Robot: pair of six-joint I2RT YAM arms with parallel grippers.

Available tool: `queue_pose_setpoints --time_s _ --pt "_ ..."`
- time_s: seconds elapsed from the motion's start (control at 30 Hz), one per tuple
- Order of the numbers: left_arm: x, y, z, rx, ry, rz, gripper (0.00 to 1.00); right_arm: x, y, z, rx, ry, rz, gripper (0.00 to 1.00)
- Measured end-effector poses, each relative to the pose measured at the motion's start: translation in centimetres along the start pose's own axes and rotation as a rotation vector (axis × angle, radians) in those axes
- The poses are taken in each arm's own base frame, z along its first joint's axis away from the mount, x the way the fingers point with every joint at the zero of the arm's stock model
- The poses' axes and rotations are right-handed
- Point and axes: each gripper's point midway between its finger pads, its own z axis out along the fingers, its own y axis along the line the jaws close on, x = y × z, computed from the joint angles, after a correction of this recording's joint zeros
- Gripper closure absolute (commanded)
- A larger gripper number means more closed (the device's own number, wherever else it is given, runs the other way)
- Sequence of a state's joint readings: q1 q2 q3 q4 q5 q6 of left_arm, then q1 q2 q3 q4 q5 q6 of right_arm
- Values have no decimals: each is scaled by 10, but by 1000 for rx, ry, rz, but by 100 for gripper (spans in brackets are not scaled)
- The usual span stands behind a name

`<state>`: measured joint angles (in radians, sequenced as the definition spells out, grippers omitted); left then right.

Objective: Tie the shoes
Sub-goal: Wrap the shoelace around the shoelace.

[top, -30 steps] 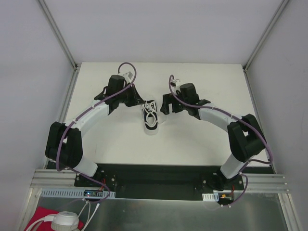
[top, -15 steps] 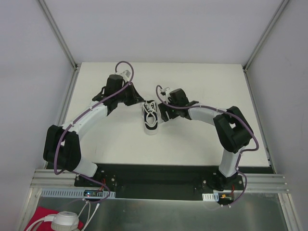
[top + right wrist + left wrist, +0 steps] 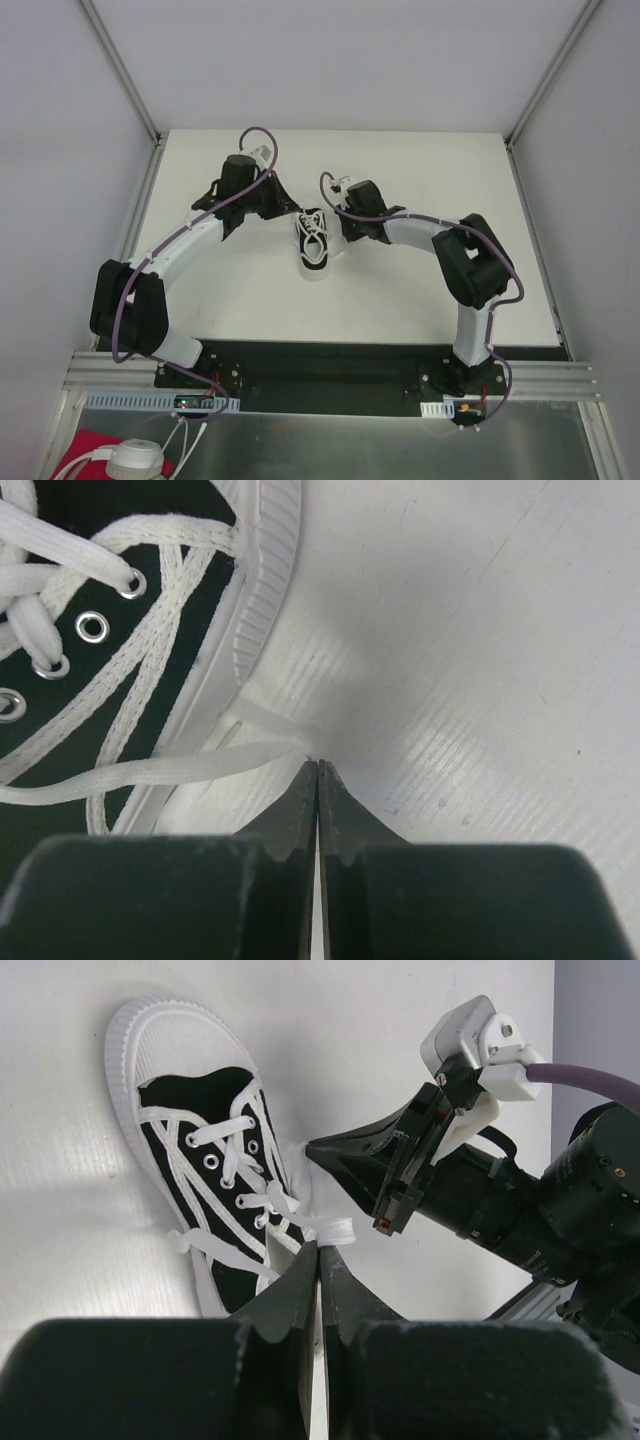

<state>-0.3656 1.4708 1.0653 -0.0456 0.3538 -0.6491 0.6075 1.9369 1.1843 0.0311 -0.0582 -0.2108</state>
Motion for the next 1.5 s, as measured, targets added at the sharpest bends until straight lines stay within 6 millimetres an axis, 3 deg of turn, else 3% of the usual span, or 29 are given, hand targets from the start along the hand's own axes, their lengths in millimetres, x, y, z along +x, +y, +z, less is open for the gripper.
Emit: queue_pose_setpoints --time_s 0.23,0.57,0.77,1.0,1.17,1.5 --pt "-1 -1 0 3 -2 -18 100 -9 1 -15 -2 -40 -1 99" --pt "10 5 14 8 55 -39 100 -71 25 -81 -114 -239 19 99" --pt "12 2 17 32 69 -38 100 -86 49 -96 -243 -244 53 99" --pt "13 -5 16 73 84 -32 100 -129 74 -116 -368 -261 121 99" --pt "13 -7 17 87 80 -27 100 -145 85 -122 -423 -245 174 99" --pt "17 -8 22 116 107 -28 100 -134 96 -108 -478 -142 224 99"
